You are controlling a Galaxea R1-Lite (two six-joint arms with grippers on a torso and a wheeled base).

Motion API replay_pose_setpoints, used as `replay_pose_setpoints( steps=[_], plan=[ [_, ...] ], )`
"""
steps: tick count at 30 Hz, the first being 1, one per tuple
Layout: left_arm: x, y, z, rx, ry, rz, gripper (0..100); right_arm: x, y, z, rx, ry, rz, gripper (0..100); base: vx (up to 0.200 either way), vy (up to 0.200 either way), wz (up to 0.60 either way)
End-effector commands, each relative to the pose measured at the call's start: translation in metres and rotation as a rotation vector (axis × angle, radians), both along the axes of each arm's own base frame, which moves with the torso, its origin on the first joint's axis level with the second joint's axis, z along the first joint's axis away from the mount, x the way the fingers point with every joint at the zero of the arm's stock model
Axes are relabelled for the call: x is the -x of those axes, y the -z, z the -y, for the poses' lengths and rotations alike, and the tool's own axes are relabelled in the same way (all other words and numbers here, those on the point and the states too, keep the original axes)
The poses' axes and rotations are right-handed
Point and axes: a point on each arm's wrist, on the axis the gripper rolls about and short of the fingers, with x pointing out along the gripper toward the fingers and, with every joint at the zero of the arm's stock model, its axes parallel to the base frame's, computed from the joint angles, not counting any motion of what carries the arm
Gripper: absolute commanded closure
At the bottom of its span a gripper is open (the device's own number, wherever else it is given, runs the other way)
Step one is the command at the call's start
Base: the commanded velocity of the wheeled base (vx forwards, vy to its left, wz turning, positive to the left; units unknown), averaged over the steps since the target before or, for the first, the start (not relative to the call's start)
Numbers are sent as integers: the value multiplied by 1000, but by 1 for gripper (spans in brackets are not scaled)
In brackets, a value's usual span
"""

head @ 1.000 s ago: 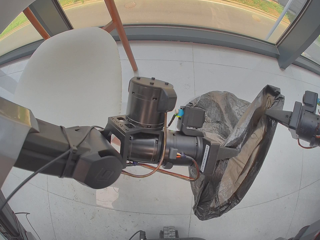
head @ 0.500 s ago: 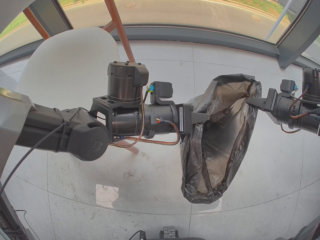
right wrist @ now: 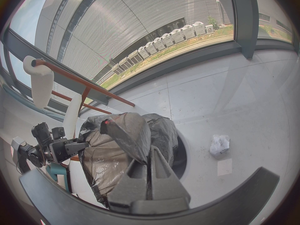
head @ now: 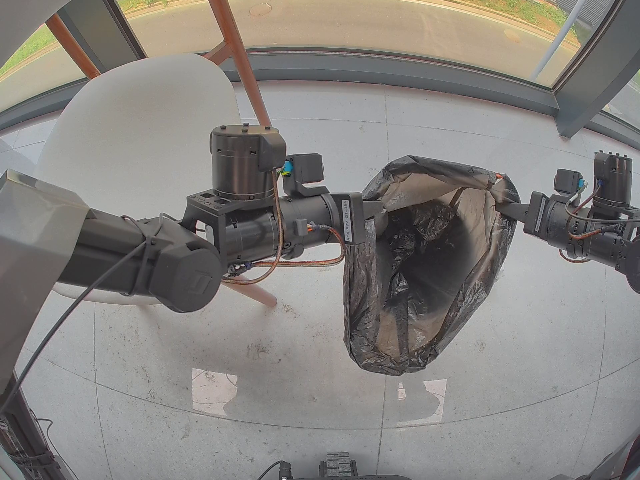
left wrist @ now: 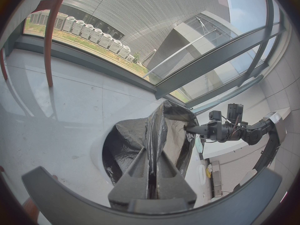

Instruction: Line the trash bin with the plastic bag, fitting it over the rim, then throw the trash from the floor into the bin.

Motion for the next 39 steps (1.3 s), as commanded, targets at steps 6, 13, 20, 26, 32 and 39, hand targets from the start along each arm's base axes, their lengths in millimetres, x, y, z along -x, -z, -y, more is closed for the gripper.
replay_pose_setpoints(
  steps=[6, 13, 20, 26, 32, 39],
  plan=[
    [-16, 13, -2, -58, -14, 47, 100, -17, 19, 1, 23, -3, -23, 100, 0, 0, 0],
    [-20, 12, 1, -32, -17, 88, 100, -23, 22, 1, 43, -39, 42, 100, 0, 0, 0],
    [-24, 10, 4, -13, -20, 119, 100, -33, 28, 4, 47, -36, 65, 100, 0, 0, 0],
    [-29, 0, 7, 13, -34, 164, 100, -44, 40, 9, 51, -18, 76, 100, 0, 0, 0],
    [-38, -3, 13, 19, -43, 207, 100, -59, 41, 18, 53, 11, 147, 100, 0, 0, 0],
    [-40, 11, 21, -3, -51, 194, 100, -60, 42, 28, 62, 37, 158, 100, 0, 0, 0]
  ],
)
